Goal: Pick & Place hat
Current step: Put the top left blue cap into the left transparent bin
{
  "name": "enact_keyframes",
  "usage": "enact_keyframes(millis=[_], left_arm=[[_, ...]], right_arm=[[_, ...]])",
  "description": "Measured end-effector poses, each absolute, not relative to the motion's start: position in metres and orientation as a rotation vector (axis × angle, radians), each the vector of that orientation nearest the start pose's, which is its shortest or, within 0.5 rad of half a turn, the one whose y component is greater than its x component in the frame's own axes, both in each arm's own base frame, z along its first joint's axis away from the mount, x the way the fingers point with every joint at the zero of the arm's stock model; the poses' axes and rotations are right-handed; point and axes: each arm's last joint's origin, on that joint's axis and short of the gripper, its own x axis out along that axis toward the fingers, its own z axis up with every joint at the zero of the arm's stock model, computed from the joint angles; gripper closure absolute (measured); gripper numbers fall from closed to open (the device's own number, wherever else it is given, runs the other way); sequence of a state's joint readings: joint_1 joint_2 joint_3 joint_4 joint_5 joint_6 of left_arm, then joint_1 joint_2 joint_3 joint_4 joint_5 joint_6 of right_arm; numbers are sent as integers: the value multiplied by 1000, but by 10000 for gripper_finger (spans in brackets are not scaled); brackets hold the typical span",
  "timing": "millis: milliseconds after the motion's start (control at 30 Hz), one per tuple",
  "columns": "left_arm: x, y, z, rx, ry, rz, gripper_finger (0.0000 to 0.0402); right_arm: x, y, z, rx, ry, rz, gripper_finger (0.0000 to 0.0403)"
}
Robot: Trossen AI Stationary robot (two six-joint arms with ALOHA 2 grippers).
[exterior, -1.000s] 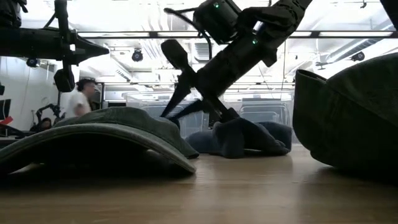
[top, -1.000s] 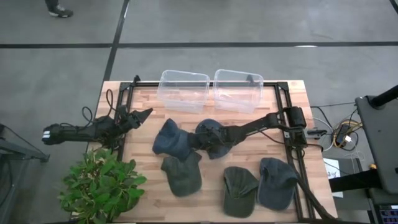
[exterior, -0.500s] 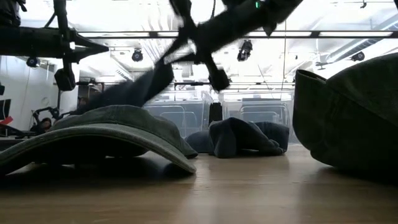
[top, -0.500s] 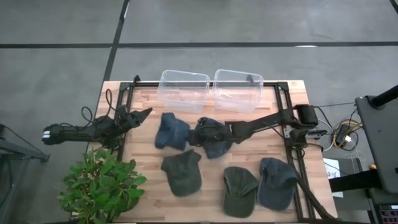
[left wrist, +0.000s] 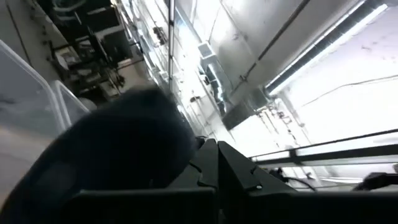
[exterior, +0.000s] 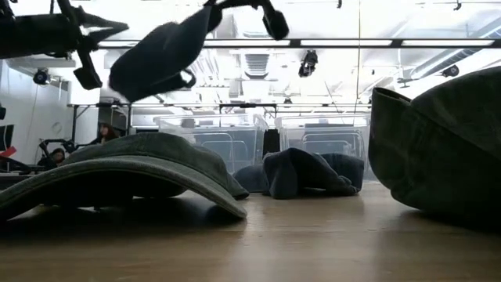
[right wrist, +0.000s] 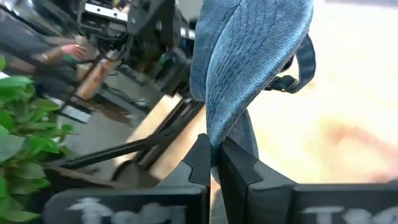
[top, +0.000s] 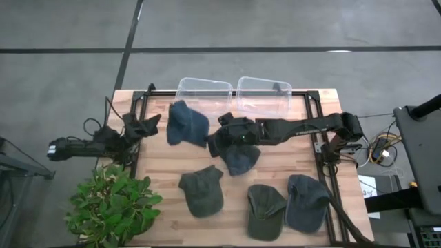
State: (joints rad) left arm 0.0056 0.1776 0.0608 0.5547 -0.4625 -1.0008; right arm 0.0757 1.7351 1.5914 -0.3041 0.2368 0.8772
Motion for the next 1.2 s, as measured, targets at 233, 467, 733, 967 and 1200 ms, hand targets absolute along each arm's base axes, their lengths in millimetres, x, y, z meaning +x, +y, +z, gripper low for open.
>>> enact_keyframes(millis=[233, 467, 733, 967, 1200], left_arm=[[96, 13, 221, -1120, -625, 163, 399], [96, 13, 221, -1263, -642, 117, 399], [96, 13, 221, -1429, -660, 59, 399], [96, 13, 221, -1466, -665, 47, 399], [96, 15, 219, -1535, -727, 112, 399]], right_arm=[[385, 19, 385, 478, 444, -438, 393], [375, 15, 415, 89, 473, -449, 392], [372, 11, 429, -387, 537, -441, 392], [373, 5, 408, -836, 743, -559, 392], [383, -5, 386, -1241, 914, -589, 392]])
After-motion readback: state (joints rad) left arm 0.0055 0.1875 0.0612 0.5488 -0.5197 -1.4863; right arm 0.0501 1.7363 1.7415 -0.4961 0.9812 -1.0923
